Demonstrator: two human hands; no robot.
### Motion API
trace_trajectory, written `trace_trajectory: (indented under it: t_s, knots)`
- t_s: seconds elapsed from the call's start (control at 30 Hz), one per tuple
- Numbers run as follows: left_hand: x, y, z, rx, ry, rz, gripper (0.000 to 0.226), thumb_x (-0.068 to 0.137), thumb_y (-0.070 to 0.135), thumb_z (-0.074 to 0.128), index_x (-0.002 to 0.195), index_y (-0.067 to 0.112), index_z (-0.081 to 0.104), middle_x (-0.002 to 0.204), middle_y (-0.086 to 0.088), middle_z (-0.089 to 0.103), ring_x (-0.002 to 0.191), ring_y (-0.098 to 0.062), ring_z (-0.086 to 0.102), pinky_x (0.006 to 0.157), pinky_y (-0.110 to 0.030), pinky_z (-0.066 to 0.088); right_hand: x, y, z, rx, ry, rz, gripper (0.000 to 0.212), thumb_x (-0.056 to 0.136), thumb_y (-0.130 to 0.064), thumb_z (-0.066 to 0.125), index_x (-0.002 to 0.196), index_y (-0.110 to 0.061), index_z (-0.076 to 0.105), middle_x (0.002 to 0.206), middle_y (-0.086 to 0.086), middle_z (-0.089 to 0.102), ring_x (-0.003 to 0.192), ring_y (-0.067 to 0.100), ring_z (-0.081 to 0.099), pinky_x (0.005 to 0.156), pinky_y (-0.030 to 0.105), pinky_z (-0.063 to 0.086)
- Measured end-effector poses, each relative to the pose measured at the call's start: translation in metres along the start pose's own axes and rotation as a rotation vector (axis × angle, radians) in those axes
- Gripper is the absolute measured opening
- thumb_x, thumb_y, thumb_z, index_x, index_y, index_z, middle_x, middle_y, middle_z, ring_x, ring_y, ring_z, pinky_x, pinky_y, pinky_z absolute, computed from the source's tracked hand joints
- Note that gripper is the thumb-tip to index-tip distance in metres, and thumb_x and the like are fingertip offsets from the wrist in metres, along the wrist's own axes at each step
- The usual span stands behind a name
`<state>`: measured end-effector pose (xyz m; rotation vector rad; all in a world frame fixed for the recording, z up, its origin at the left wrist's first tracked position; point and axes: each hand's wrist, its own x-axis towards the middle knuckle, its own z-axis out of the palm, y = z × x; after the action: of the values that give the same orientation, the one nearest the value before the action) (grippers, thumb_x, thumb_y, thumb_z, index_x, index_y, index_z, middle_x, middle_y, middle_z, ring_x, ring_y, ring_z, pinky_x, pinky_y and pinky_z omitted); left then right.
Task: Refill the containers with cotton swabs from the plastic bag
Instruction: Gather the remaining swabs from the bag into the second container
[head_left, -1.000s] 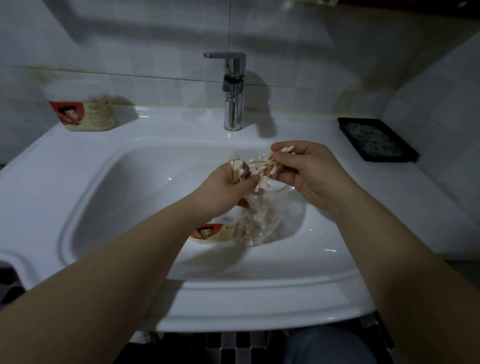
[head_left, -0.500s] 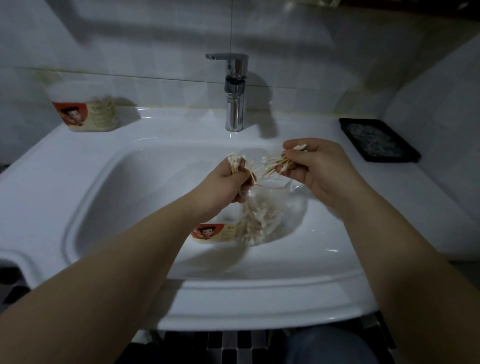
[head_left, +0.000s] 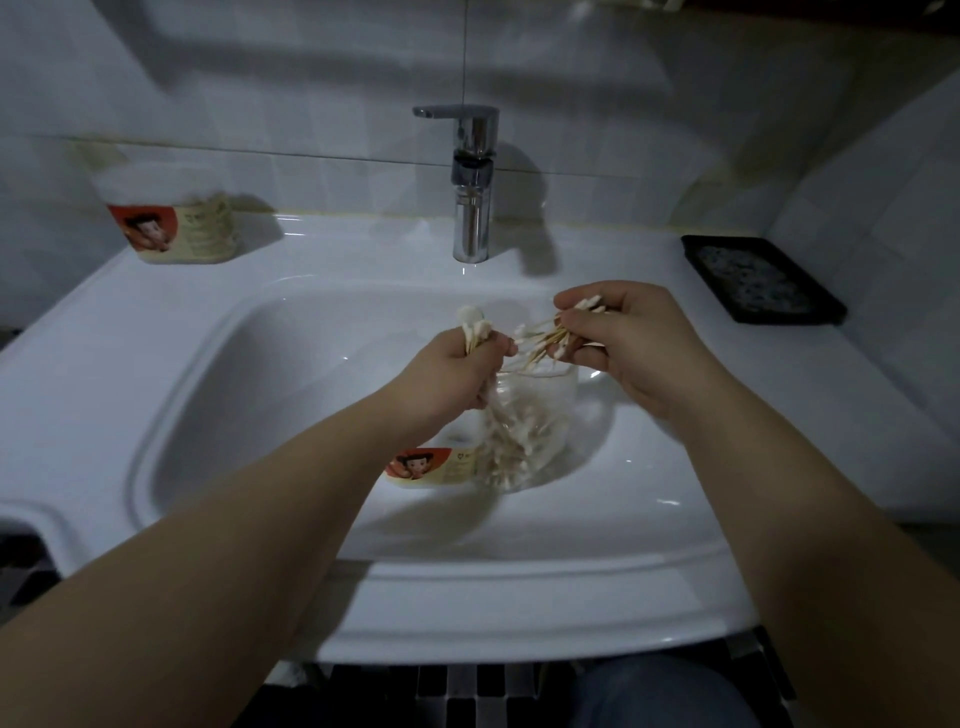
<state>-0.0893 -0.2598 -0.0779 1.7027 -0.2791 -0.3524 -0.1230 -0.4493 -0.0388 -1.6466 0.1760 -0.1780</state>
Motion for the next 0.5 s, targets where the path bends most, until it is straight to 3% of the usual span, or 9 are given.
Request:
trace_trajectory:
  t_s: [0.17, 0.27, 0.37, 0.5]
  knots:
    - [0.007, 0.004, -0.004, -0.114, 0.182, 0.096, 0.022, 0.109, 0.022, 0.045, 0.097, 0.018, 0.062, 0.063, 0.009, 0.056, 0.064, -0.012, 0.049, 0.062, -0.026, 0.038, -0.003, -0.002, -0.001, -0.052, 0.011, 0.0, 0.014, 0.092, 0.004, 0.068, 0.099, -0.006, 0.075, 0.099, 0.021, 0.07, 0.079, 0.029, 0.074, 0.065, 0.024, 0.06]
    - [0.009, 0.01, -0.005, -0.465, 0.239, 0.098, 0.019, 0.11, 0.02, 0.042, 0.097, 0.016, 0.055, 0.055, 0.008, 0.044, 0.055, -0.01, 0.044, 0.061, -0.022, 0.042, -0.006, 0.001, 0.002, -0.216, -0.017, -0.008, 0.015, 0.092, 0.003, 0.069, 0.103, -0.004, 0.077, 0.098, 0.02, 0.072, 0.081, 0.028, 0.074, 0.066, 0.023, 0.061]
    - [0.006, 0.017, -0.009, -0.754, 0.235, 0.063, 0.014, 0.11, 0.022, 0.042, 0.1, 0.017, 0.051, 0.061, 0.004, 0.028, 0.052, -0.011, 0.029, 0.052, -0.024, 0.041, -0.007, 0.002, 0.004, -0.279, -0.036, -0.02, 0.015, 0.091, 0.002, 0.07, 0.1, -0.006, 0.077, 0.092, 0.013, 0.072, 0.071, 0.015, 0.072, 0.063, 0.02, 0.059]
    - [0.003, 0.018, -0.013, -0.663, 0.227, 0.048, 0.013, 0.108, 0.022, 0.045, 0.096, 0.018, 0.05, 0.063, 0.004, 0.022, 0.052, -0.011, 0.018, 0.045, -0.023, 0.02, -0.005, 0.0, 0.005, -0.214, -0.015, -0.058, 0.015, 0.092, 0.002, 0.07, 0.095, -0.011, 0.077, 0.087, 0.012, 0.07, 0.074, 0.025, 0.072, 0.065, 0.023, 0.06]
